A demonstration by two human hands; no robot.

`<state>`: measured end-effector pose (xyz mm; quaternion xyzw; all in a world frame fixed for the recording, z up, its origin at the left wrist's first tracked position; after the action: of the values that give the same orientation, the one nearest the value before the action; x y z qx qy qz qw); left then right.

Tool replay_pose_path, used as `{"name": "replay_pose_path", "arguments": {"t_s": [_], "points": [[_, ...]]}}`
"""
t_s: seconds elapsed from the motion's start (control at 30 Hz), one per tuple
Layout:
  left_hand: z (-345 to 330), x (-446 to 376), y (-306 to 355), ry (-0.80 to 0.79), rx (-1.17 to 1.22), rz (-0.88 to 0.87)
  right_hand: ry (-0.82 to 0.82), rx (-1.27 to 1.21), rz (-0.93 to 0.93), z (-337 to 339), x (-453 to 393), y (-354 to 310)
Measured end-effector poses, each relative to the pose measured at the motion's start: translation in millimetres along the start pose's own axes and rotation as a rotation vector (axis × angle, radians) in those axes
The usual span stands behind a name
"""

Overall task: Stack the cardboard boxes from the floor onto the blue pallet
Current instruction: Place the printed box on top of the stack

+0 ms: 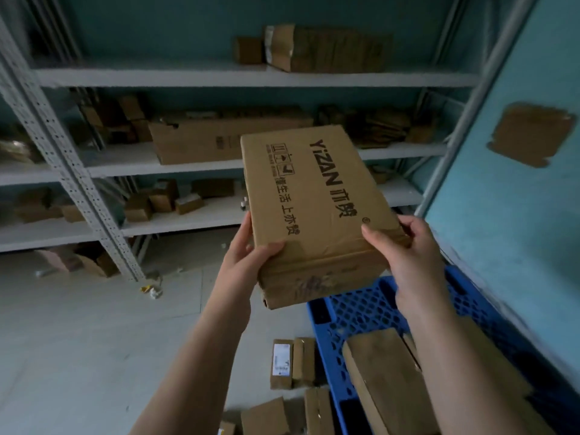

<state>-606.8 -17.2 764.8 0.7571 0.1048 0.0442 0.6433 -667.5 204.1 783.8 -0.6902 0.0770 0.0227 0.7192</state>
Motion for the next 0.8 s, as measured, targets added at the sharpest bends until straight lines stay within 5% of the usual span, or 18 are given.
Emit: {"name": "replay_pose_path", "arguments": {"t_s": [0.3,0.8], "points": [[-87,31,0,-0.186,0.005,0.018,0.169,0.005,0.004,106,45,-8],[-244,-1,-54,-0.276,0.011,0.106,0.271,-0.083,-0.113,250,-25,44]]}}
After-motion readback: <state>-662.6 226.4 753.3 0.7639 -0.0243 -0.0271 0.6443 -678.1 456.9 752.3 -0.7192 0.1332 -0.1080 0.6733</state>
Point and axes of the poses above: each hand's wrist, its own x-axis away from the middle knuckle, its own z-axis out of the back of the hand, y = z × x, the point moved 7 cm from there along -x, towards the middle knuckle
